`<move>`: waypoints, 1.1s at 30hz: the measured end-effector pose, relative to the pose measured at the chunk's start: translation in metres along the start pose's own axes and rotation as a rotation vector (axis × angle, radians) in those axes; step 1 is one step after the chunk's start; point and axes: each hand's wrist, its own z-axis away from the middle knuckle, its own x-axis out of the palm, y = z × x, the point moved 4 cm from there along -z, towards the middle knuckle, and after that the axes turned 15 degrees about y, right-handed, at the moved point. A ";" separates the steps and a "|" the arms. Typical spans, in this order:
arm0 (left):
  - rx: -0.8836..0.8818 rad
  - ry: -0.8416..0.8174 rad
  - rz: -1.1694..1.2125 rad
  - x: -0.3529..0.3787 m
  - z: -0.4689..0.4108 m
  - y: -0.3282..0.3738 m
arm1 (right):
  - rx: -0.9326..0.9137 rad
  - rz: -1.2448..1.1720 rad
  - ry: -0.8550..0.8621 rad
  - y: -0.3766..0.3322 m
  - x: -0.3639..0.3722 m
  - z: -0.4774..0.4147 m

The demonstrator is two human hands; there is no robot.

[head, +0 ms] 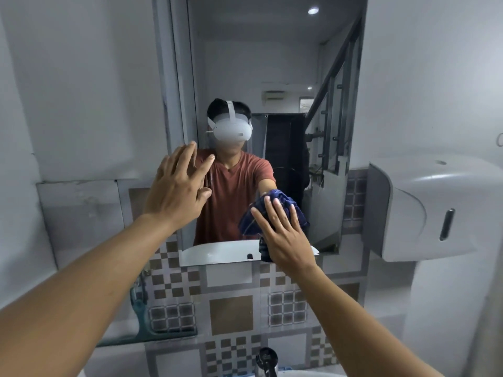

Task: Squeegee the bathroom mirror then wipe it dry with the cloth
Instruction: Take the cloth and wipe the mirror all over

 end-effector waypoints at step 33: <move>-0.003 0.003 -0.038 0.004 0.015 -0.008 | 0.727 -0.175 0.092 0.017 0.020 0.084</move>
